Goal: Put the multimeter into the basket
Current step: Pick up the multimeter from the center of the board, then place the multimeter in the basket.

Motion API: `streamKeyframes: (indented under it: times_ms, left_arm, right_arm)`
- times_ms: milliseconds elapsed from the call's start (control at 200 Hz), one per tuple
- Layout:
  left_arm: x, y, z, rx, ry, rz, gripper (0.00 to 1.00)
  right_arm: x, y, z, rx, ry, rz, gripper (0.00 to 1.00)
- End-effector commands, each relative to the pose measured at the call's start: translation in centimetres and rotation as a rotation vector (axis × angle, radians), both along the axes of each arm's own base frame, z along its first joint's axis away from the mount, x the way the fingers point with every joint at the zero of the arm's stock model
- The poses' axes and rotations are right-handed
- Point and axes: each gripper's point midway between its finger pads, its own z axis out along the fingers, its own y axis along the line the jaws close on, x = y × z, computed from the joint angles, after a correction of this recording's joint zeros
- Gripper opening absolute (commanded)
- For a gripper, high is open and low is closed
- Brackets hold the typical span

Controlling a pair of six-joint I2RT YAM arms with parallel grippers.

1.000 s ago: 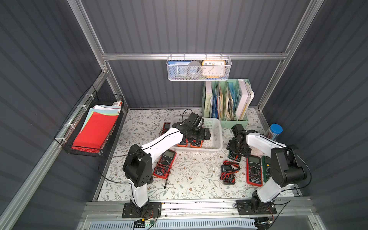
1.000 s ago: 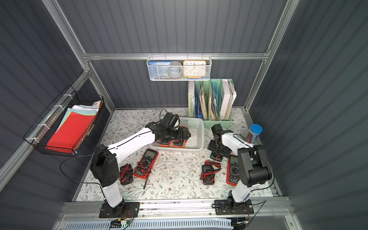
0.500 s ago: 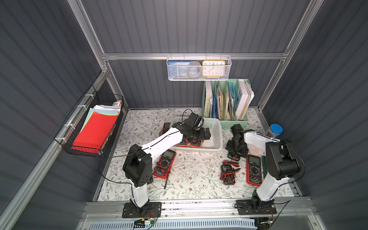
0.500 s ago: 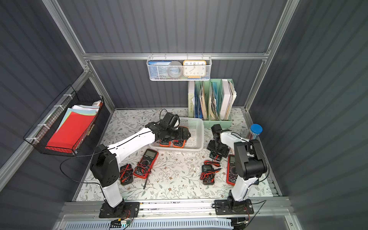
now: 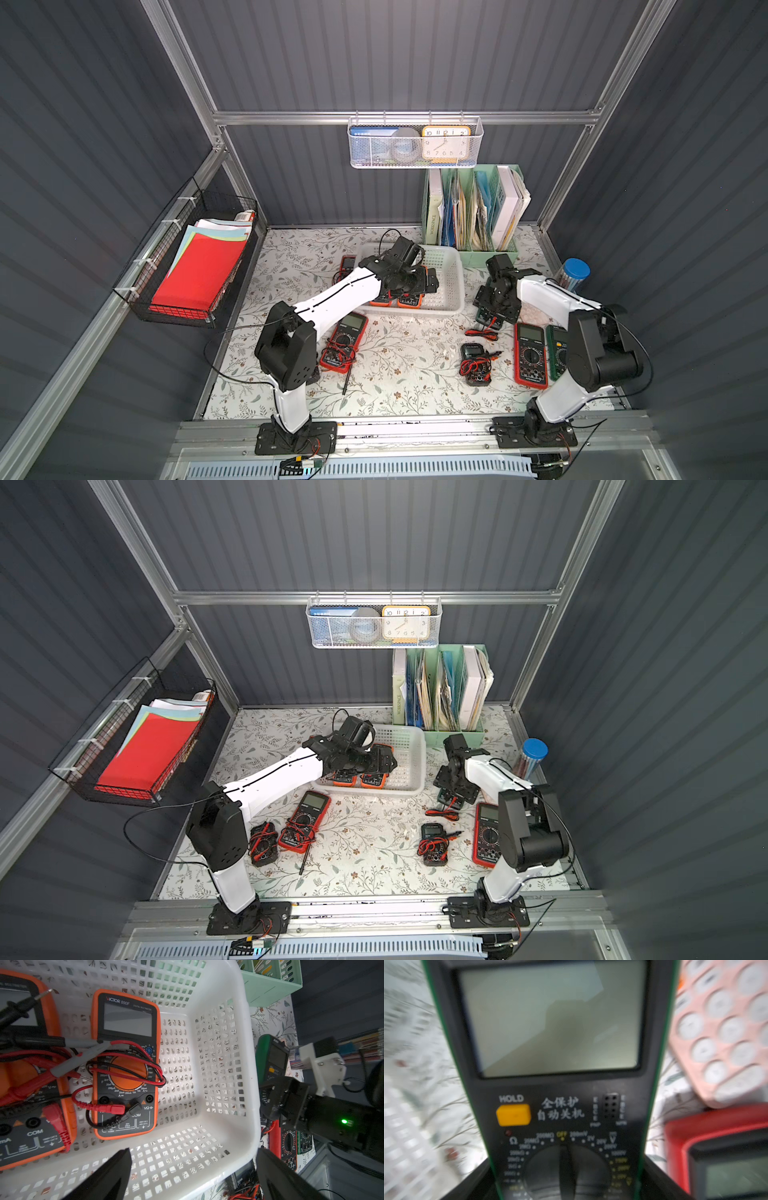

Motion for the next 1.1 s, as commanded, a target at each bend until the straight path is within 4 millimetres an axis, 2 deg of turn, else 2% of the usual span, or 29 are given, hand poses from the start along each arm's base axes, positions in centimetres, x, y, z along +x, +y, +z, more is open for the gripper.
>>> streamKeyframes:
  times_ms: [0, 185, 385, 520, 635, 755, 845, 966, 1096]
  left_arm:
    - [-0.5, 0.5, 1.7, -0.010, -0.037, 0.002, 0.99]
    - [-0.1, 2.2, 2.9, 0.010, -0.053, 0.045, 0.99]
    - [1.2, 6.0, 4.3, -0.021, -0.059, 0.142, 0.99]
    - [1.9, 8.8, 5.3, -0.048, -0.063, 0.204, 0.99]
    - [1.9, 10.5, 5.8, -0.036, -0.063, 0.236, 0.99]
    - [1.5, 11.2, 6.5, -0.029, -0.069, 0.240, 0.99]
    - [1.2, 11.6, 6.7, -0.028, -0.073, 0.245, 0.99]
    - [0.9, 11.7, 6.7, -0.025, -0.070, 0.241, 0.99]
    - [0.9, 11.5, 6.6, -0.029, -0.064, 0.227, 0.99]
  right_arm:
    - [0.7, -0.8, 3.5, -0.030, -0.089, -0.027, 0.58]
    - [1.3, -0.4, 8.6, 0.007, -0.219, -0.018, 0.57]
    - [1.6, 1.5, 14.0, 0.102, -0.320, 0.034, 0.57]
    - [2.4, 4.0, 17.2, 0.138, -0.381, 0.089, 0.57]
    - [3.8, 7.6, 18.9, 0.137, -0.414, 0.167, 0.57]
    - [5.8, 11.3, 19.4, 0.130, -0.434, 0.225, 0.59]
    - [7.3, 13.5, 18.6, 0.135, -0.417, 0.248, 0.59]
    - [9.2, 15.1, 16.5, 0.114, -0.378, 0.254, 0.59]
    - [10.7, 15.5, 13.8, 0.060, -0.320, 0.245, 0.59]
